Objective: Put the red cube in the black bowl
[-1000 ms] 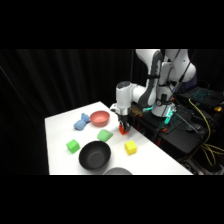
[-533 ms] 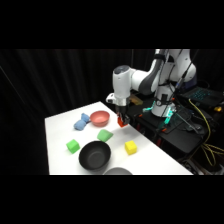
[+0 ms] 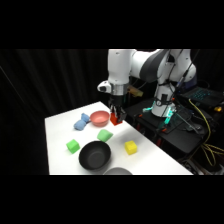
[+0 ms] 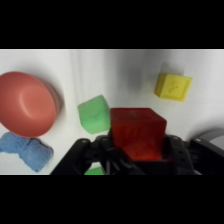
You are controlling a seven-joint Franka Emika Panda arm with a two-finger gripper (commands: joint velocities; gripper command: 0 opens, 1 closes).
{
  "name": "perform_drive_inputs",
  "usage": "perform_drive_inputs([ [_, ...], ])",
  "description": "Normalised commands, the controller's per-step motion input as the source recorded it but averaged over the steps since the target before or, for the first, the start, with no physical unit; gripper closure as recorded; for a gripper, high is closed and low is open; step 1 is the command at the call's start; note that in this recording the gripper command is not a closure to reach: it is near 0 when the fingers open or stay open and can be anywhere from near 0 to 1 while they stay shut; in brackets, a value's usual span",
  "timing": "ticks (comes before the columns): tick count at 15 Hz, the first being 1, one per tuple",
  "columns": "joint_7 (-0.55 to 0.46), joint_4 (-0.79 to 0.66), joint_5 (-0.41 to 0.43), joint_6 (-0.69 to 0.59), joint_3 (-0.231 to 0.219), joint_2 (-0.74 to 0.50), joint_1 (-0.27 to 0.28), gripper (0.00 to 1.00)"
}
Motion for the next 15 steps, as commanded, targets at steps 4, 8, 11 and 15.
perform_drive_inputs([
  [4,0.03,0.52,0.075,0.13,0.098,0.37,-0.074,1.0],
  [8,-0.01,0.53,0.103,0.21,0.04,0.55,-0.056,1.0],
  [11,-0.12,0.52,0.207,0.14,0.021,0.55,-0.046,1.0],
  [15,-0.21,0.47,0.288,0.06,0.046,0.46,-0.08,1.0],
])
